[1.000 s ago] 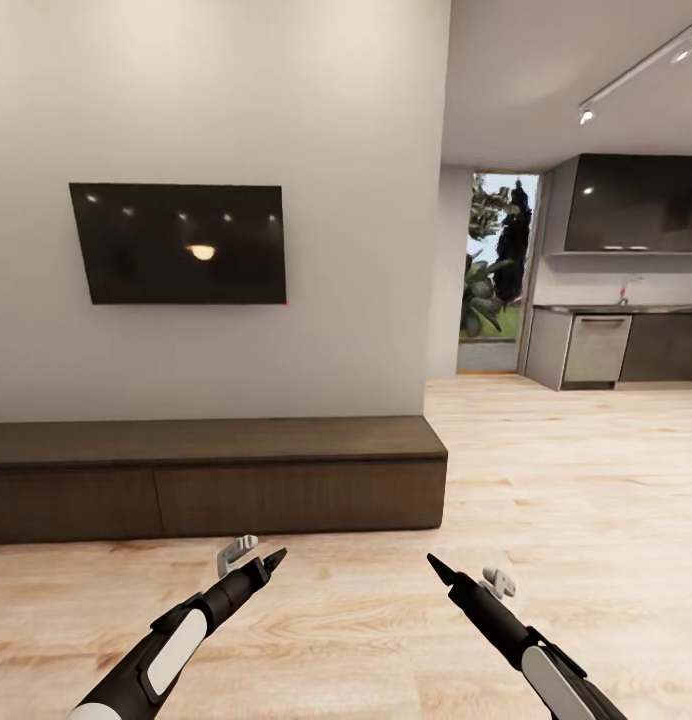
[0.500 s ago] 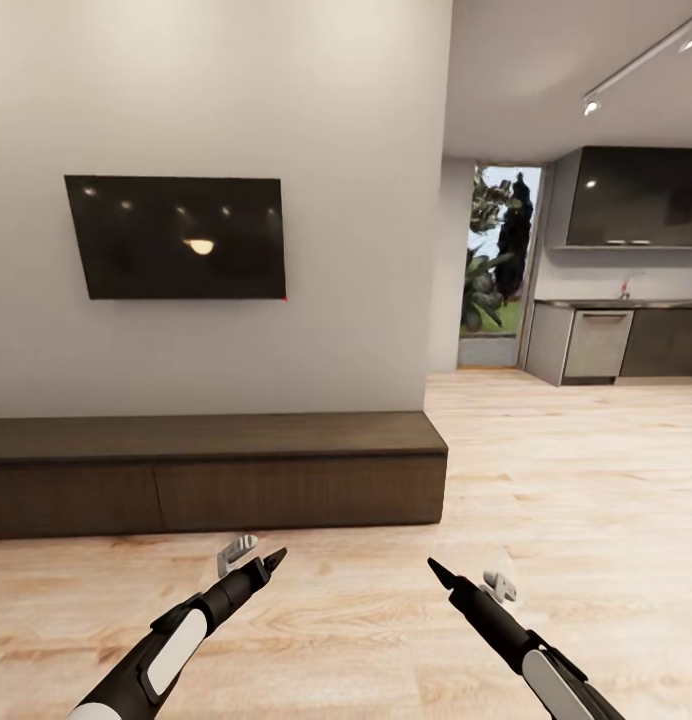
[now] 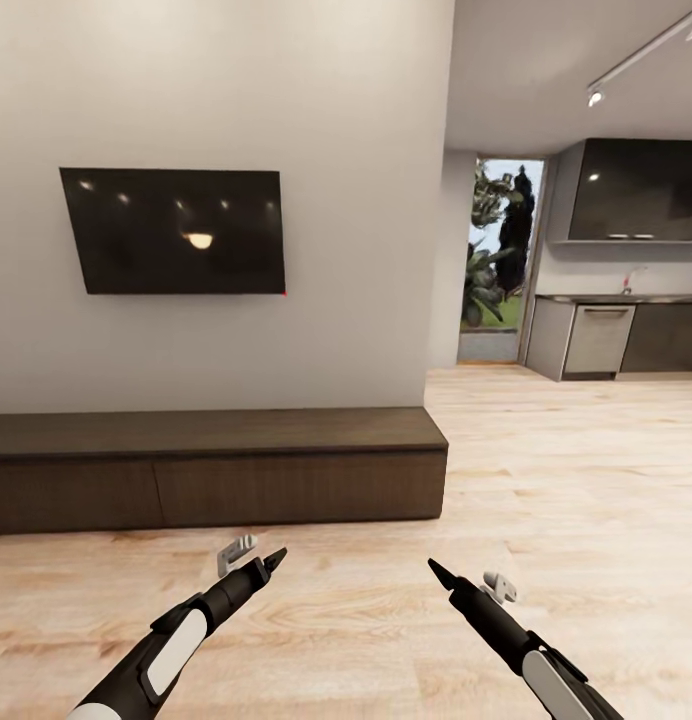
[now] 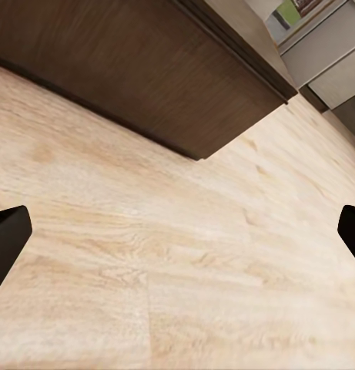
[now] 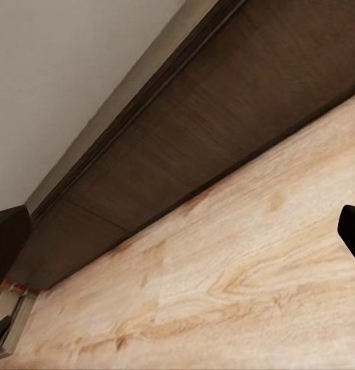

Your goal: Place each of the two pumpkins and all three candles from the living room inside a cabinet in the living room (use any cabinet), then make sure every cabinet is closed, and position the cauldron so it is next to a table in the living room.

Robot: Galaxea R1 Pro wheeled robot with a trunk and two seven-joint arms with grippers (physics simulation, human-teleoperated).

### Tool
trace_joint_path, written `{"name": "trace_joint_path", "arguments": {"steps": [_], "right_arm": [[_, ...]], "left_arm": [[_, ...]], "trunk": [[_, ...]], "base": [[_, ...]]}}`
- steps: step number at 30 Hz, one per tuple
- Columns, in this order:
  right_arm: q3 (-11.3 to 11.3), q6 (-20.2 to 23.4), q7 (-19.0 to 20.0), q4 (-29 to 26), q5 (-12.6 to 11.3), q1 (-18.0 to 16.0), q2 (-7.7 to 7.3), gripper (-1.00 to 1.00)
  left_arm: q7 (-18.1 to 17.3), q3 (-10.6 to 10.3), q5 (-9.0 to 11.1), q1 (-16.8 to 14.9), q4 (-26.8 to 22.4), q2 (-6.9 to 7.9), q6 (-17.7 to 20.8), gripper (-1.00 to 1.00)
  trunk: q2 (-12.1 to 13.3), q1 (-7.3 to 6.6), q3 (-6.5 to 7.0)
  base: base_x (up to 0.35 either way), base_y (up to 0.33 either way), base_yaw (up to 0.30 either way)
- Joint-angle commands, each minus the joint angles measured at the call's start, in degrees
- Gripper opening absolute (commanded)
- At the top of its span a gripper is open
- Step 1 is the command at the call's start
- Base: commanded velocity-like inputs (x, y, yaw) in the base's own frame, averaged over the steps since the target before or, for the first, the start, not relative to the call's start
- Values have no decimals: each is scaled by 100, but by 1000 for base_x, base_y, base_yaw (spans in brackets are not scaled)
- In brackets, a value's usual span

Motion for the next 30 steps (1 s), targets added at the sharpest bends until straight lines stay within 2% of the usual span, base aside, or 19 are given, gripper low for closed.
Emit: {"name": "trace_joint_path", "arguments": {"steps": [1,30], "right_arm": [[18,25,9,-1,-60,-4,-4,100],[37,-9,1,88,-56,-4,-1,100]], "left_arm": [[-1,-19,58,-3,-4,6,25,100],[-1,-23,54,-3,8,6,12,100]], "trunk": [[-3,-1,-13],[-3,-1,-191]], "base": [[0,0,0],[0,0,0]]}}
